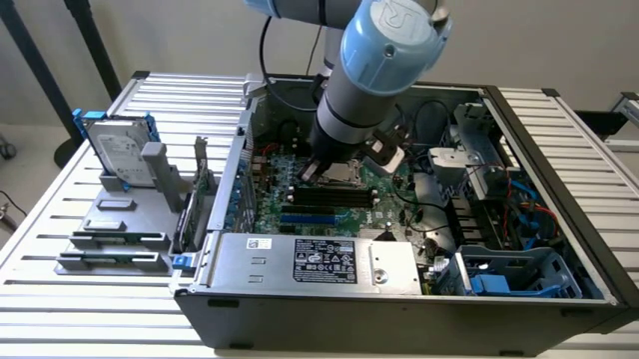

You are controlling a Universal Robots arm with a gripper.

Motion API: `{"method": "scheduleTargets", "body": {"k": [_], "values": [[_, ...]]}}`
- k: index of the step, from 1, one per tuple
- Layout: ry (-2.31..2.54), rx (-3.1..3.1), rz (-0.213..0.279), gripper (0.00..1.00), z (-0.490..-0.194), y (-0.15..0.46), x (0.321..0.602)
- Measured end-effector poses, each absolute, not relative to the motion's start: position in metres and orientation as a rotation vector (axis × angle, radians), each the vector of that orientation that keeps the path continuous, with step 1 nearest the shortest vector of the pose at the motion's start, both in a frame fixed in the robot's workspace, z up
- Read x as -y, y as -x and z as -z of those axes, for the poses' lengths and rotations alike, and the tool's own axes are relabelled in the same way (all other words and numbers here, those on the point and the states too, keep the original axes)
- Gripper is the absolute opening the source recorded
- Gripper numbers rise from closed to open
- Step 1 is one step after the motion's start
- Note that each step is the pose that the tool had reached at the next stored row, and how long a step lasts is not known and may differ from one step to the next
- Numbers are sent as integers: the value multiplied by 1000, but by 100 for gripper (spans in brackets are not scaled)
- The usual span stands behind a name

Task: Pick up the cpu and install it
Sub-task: 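Install the first cpu locking lever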

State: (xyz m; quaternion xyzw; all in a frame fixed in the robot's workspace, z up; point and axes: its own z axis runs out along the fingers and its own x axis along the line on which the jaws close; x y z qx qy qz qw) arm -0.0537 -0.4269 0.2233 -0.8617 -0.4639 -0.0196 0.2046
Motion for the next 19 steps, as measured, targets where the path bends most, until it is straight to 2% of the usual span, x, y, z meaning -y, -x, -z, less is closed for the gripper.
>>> {"method": "scheduleTargets", "body": {"k": [15, 19], "values": [[2410, 1293, 70, 11, -212, 58, 414], [2410, 1292, 70, 11, -224, 59, 414]]}}
